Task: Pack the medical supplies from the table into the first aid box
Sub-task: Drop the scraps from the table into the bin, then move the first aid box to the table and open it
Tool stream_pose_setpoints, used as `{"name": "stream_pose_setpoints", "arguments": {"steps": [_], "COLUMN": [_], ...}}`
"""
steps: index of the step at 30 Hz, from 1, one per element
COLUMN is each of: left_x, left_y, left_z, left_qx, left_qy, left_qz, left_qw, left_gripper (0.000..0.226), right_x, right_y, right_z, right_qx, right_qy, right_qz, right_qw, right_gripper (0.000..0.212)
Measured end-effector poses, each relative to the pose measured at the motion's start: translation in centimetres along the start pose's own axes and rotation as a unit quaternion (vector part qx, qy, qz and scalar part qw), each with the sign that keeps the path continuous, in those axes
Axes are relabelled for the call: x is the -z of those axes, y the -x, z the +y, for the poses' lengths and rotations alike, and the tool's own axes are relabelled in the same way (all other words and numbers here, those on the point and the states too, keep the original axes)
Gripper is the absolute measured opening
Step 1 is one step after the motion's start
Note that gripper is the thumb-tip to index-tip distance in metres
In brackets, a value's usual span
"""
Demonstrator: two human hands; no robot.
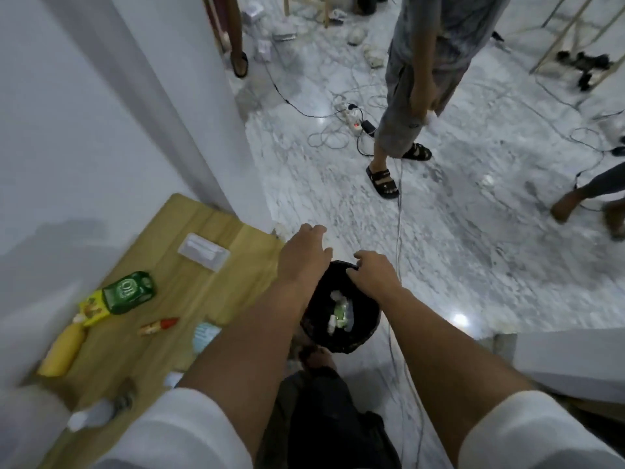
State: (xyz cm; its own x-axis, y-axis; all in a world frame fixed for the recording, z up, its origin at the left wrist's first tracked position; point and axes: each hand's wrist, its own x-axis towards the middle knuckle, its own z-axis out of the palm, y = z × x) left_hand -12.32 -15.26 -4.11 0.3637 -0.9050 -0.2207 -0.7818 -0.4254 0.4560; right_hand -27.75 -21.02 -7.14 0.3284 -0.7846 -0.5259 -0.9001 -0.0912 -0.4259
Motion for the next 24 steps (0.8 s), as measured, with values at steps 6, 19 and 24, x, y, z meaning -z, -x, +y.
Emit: {"name": "stream_pose_setpoints", "arguments": {"steps": [6, 19, 24], "left_x": [11.7, 19.8, 13.1], "left_y": [9.8, 41.8, 44.7], "left_z": [-9.6, -36.0, -43.0], "left_qx": [0.060, 0.422, 0.459], "left_qy": [-0.045, -0.024, 0.086], "left_qz": [0.115, 0.289, 0.307], "left_qw": [0.991, 0.859, 0.829], "left_gripper": [0.039, 0.058, 0.082], "right_x": [-2.2, -22.2, -30.5], "right_y": [5.2, 22.8, 23.7], "right_z": [-13.1, -39.3, -41.2], "right_qx": [0.198, 0.475, 0.485], "right_qy": [0.051, 0.114, 0.179], "right_qz": [0.025, -0.143, -0.205], "right_qw": [0.979, 0.861, 0.831], "right_gripper": [0.053, 0.063, 0.094]}}
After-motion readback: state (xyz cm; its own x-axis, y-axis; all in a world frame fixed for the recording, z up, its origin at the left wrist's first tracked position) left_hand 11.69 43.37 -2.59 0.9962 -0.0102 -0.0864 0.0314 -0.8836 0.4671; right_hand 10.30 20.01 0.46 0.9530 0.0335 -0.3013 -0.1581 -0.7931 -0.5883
